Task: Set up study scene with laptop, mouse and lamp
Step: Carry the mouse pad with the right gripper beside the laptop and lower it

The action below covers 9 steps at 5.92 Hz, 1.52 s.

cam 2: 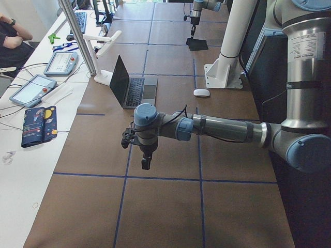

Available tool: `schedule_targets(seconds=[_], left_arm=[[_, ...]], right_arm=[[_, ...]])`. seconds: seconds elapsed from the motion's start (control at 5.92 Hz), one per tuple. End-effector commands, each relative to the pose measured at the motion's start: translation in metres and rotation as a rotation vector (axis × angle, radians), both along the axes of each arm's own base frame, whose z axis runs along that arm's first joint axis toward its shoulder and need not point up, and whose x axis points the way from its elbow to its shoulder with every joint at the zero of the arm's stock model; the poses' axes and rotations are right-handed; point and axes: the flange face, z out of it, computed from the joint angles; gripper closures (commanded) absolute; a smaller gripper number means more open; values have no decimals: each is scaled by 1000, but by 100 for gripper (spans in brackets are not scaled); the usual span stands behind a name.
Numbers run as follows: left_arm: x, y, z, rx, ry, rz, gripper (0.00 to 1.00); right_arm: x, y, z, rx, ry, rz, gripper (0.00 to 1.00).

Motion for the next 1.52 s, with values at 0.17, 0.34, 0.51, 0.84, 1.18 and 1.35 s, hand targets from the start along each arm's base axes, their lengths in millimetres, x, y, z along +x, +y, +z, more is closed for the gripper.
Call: schedule_targets(seconds=[0.17, 0.34, 0.51, 0.84, 1.18, 1.35], left_arm=[[4, -1, -3, -7, 41, 5, 0], [5, 0, -3, -9, 49, 8, 0], [5, -1, -4, -6, 50, 8, 0], [6, -1, -5, -12, 65, 7, 0], [8, -6, -13, -4, 67, 1, 0], [9, -13, -30, 22, 75, -20, 0]], right_arm=[[-120, -163, -85, -26, 18, 136, 100], [-135, -221, -101, -45, 26, 174, 100], [-148, -269, -125, -56, 30, 210, 100], [-167, -300, -150, -144, 11, 271, 100], [-167, -298, -150, -139, 15, 257, 1], [-153, -306, -145, -112, 41, 171, 0]])
